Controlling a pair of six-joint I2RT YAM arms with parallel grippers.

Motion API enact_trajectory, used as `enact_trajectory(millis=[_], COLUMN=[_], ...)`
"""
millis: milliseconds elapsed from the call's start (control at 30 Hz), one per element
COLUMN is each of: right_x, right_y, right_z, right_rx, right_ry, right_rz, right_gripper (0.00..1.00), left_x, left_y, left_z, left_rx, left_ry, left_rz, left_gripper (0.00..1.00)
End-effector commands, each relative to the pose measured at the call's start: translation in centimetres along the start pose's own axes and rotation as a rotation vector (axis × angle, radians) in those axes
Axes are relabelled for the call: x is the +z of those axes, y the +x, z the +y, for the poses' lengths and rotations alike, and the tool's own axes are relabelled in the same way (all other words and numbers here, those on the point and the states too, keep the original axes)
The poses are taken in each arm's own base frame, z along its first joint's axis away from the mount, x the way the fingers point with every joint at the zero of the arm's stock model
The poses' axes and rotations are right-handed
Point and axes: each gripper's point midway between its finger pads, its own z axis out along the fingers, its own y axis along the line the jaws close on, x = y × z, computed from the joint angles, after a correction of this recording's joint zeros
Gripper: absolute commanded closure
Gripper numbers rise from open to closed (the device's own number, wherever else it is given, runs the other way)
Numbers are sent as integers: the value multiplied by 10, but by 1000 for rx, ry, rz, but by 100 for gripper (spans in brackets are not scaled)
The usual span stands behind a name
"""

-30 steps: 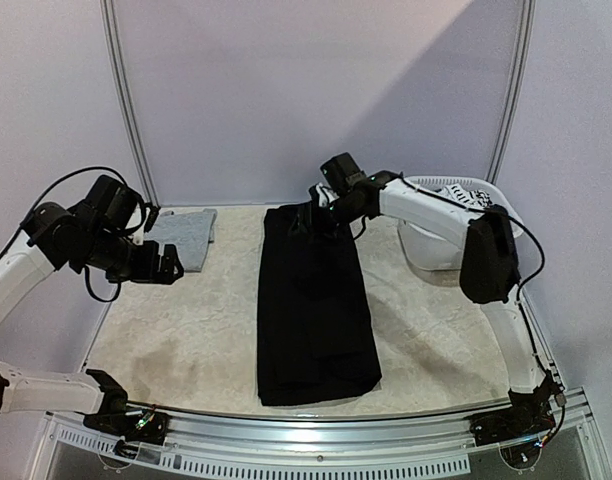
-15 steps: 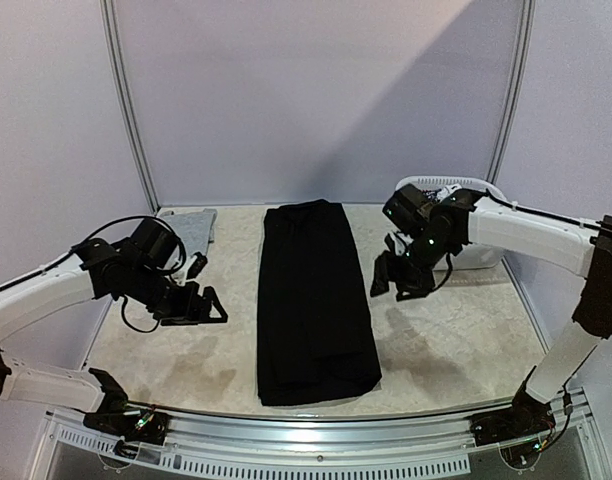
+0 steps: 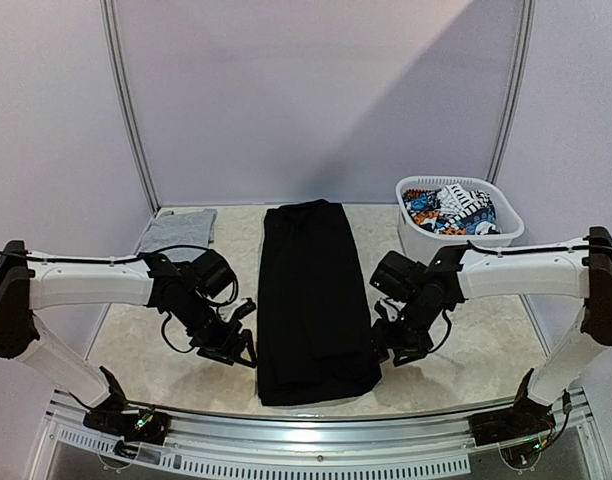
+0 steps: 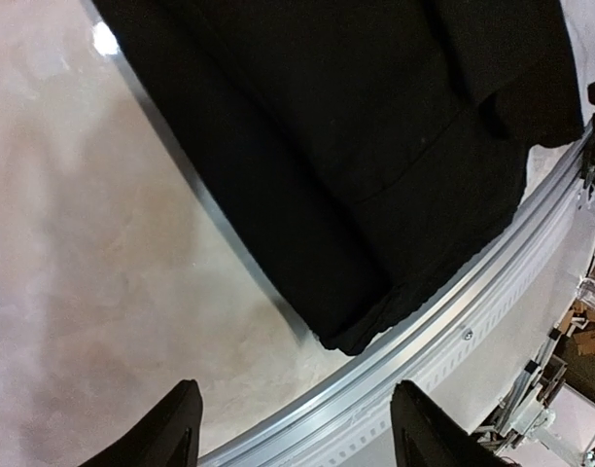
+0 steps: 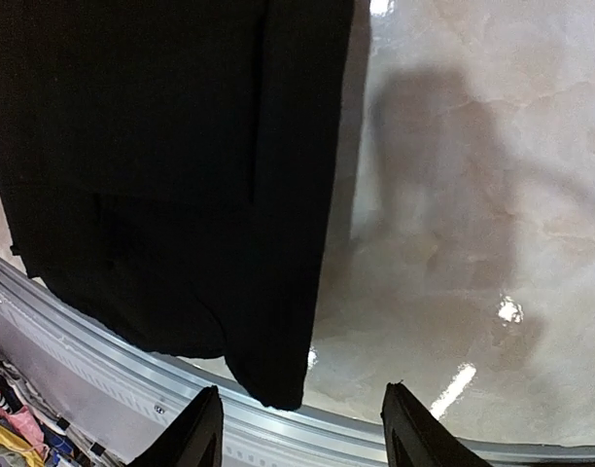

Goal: Fold and stack the mixed laundry pile
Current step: Move the rectangle-folded shirt to the center of the board, then pick up the rectangle-folded shirt from the center of the board.

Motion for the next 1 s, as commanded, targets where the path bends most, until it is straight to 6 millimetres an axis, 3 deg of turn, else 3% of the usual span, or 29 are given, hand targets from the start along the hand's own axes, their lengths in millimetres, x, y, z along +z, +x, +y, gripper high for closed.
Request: enact_trajectory(millis=[0, 200, 467, 567, 767, 967], right_x=[15, 36, 60, 64, 74, 73], right_y=[-1, 4, 19, 26, 39, 41], right_z=[11, 2, -19, -32, -38, -38], right_rx=[12, 28, 43, 59, 94, 103], right_ry=[-43, -33, -16, 14, -3, -10], right_rz=[12, 52, 95, 98, 139, 131], right_gripper=[44, 57, 99, 100, 100, 100], left_x=[15, 26, 40, 45, 61, 68], left_y=[17, 25, 30, 32, 39, 41], left_z=[-4, -1, -5, -5, -7, -12], left_rx=[35, 34, 37, 36, 27, 44], left_ry=[22, 19, 24, 25, 38, 20], left_rz=[83, 117, 160, 176, 222, 226], left_gripper=[33, 36, 45, 46, 56, 59])
